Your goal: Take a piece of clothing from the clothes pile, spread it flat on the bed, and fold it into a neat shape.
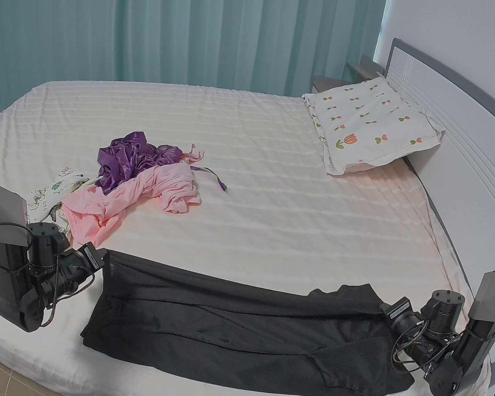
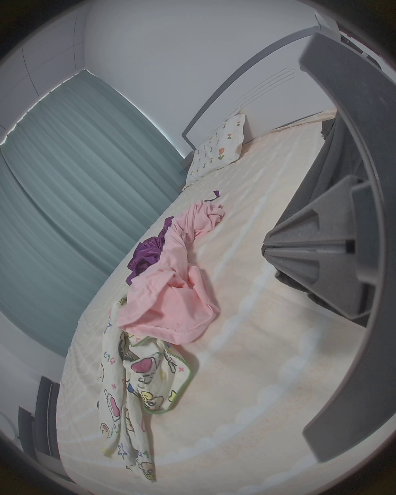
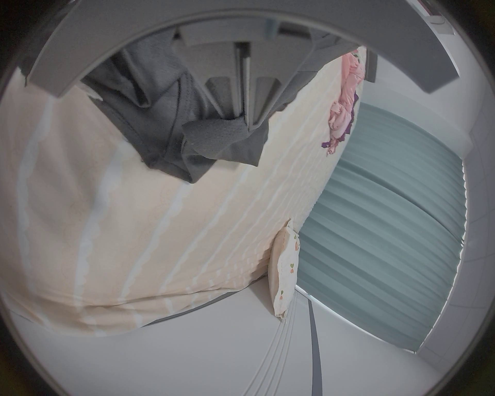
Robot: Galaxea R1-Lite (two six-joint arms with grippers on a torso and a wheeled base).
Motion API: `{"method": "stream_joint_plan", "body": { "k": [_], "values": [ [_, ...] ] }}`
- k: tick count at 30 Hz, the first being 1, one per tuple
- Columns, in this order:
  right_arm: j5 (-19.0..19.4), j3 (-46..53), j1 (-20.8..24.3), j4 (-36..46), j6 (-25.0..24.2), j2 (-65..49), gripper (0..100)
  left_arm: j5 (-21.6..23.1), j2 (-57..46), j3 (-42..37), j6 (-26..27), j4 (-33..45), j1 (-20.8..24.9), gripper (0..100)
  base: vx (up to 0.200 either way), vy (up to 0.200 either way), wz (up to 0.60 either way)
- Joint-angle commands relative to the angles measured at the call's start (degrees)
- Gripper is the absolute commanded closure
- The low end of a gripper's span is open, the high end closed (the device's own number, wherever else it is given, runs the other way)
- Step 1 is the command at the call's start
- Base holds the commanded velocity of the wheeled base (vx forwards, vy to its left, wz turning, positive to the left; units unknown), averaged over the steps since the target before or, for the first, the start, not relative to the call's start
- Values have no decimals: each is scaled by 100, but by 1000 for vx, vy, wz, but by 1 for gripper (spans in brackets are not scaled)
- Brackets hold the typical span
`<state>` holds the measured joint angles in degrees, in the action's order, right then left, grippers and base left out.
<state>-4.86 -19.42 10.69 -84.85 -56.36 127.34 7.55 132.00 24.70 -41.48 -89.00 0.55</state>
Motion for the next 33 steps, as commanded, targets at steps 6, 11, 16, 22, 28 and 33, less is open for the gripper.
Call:
{"method": "stream_joint_plan", "body": {
  "k": [6, 11, 16, 22, 28, 33],
  "values": [
    [3, 430, 12, -155, 397, 10, 100, 397, -95, -527, 18, -100, -37, 100, 0, 0, 0],
    [21, 624, 30, -471, 564, -17, 100, 564, -315, -703, 176, -100, -55, 100, 0, 0, 0],
    [3, 167, -14, -489, 433, -52, 100, 291, -394, -457, 62, -100, -2, 100, 0, 0, 0],
    [-6, -36, -23, -489, -77, -87, 100, -421, -386, 0, -562, -100, 77, 100, 0, 0, 0],
    [-15, 167, -120, -489, 46, -60, 100, -429, -359, 70, -861, -100, 86, 100, 0, 0, 0],
    [-15, 175, -252, -489, 99, -148, 100, -429, -359, 79, -1072, -100, 191, 100, 0, 0, 0]
  ]
}}
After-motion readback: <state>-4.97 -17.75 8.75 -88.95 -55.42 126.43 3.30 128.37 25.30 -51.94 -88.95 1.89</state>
